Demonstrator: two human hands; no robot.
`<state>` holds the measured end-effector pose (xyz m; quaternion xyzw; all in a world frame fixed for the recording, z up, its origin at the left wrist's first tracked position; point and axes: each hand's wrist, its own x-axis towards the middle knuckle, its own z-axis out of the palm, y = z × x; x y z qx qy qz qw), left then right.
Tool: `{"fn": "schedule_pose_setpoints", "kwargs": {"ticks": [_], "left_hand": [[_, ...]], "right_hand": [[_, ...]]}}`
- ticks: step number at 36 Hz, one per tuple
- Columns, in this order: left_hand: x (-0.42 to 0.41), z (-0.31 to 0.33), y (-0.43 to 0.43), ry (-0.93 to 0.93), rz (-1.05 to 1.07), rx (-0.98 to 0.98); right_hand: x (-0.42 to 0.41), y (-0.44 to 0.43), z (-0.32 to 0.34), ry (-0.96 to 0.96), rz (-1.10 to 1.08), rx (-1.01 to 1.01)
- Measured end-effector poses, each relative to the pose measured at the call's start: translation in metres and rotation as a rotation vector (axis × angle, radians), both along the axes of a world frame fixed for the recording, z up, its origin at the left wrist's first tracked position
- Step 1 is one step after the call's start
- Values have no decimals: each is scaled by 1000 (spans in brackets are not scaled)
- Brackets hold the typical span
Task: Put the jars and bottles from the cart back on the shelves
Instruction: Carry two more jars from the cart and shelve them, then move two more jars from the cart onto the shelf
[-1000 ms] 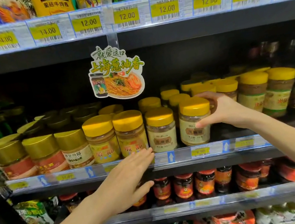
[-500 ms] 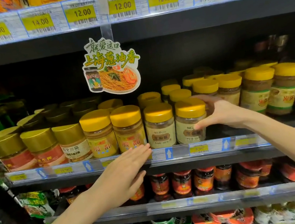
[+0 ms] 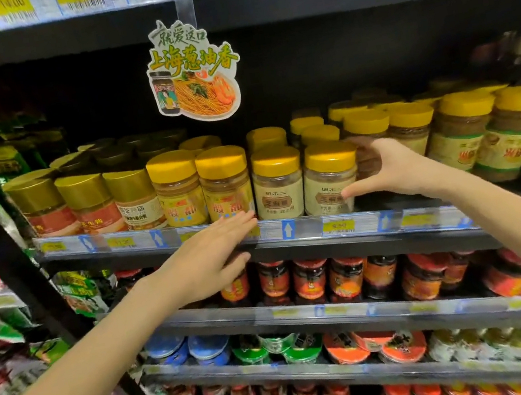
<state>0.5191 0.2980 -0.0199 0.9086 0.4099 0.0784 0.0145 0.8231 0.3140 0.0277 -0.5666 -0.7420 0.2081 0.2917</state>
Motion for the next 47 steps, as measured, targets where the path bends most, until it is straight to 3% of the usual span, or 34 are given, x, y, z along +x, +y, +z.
{"fn": "schedule_pose_setpoints", "kwargs": {"ticks": [3, 6, 11, 17, 24, 34, 47], "left_hand": [[-4, 4, -7, -20, 4, 7], [-13, 8, -15, -19, -1, 23], [-44, 10, -28, 25, 11, 46], [-115, 6, -53, 110, 102, 2], [-264, 2, -108, 174, 297, -112], [-445, -9, -208, 161, 703, -120], [-613, -35, -290, 139, 1170, -219]], "right_hand": [[1, -19, 4, -263, -118, 183], [-2, -41, 7, -386, -104, 345], [-36, -75, -1, -521, 12, 354], [-116, -94, -24, -586, 113, 207], [-262, -92, -50, -628, 315, 99], [-482, -85, -58, -615, 654, 75], [-743, -72, -71, -632, 1084, 147]]}}
